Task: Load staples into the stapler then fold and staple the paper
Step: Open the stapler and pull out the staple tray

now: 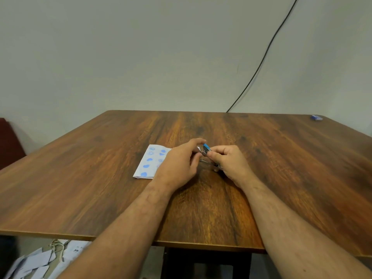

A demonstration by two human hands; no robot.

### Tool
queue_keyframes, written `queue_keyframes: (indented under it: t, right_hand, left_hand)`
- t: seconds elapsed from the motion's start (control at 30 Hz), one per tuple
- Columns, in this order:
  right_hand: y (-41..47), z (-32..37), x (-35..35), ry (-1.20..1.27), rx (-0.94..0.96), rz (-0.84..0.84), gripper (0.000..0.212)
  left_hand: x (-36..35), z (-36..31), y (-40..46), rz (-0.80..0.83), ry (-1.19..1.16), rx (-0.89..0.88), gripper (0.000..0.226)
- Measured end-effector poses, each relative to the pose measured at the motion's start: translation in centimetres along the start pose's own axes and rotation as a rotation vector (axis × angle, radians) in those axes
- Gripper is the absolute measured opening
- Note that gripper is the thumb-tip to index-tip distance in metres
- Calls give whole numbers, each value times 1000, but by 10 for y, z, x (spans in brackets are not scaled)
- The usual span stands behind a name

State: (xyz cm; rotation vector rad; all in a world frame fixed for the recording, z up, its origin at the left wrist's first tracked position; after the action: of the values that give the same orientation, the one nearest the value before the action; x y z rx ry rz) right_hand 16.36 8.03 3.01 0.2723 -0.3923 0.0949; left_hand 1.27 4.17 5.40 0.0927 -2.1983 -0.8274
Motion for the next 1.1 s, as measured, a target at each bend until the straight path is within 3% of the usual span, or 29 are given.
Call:
queue_keyframes:
  t: [0.13,0.27,0.33,0.47,0.57,0.67,0.93,1.1]
  right_hand:
    - [-1,2,1,-12,16,-34,21]
    - [-1,0,12,197,-34,-161,21]
    - [0,-2,15,276,-42,-184,20]
    - [2,-3,16,252,-12,-216,15]
    - [2,-7,19,322,-41,-250,22]
    - [0,-9,21,334,-53,-259,26]
    - [-2,-4,21,281,-25,-207,29]
    - [4,-8,19,228,-17,-192,31]
  left_hand:
    - [-6,-1,4,-13,-46,-15,51]
    - [-17,-1,2,111,2,-23,66]
    - [-17,-1,1,117,41,-33,62]
    - [-3,-1,4,-70,70,-35,39]
    - [2,-3,5,-135,27,-6,34]
    - [-3,-11,14,-127,-89,16,37]
    - [-32,9,21,-189,-606,323,26]
    - [-31,12,19,-237,-543,384,20]
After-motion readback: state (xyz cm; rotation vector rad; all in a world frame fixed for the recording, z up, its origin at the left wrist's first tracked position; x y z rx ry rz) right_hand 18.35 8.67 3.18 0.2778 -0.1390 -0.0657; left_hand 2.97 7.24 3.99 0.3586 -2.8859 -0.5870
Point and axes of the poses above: each hand's wrist, its own y-axis towards the middle knuckle, its own x-axis out of the back of the hand, z = x × y, the point moved 7 cm from there along y, towards the middle knuckle, and after that the axes turned 2 degrees about -y, right-handed, at the moved point
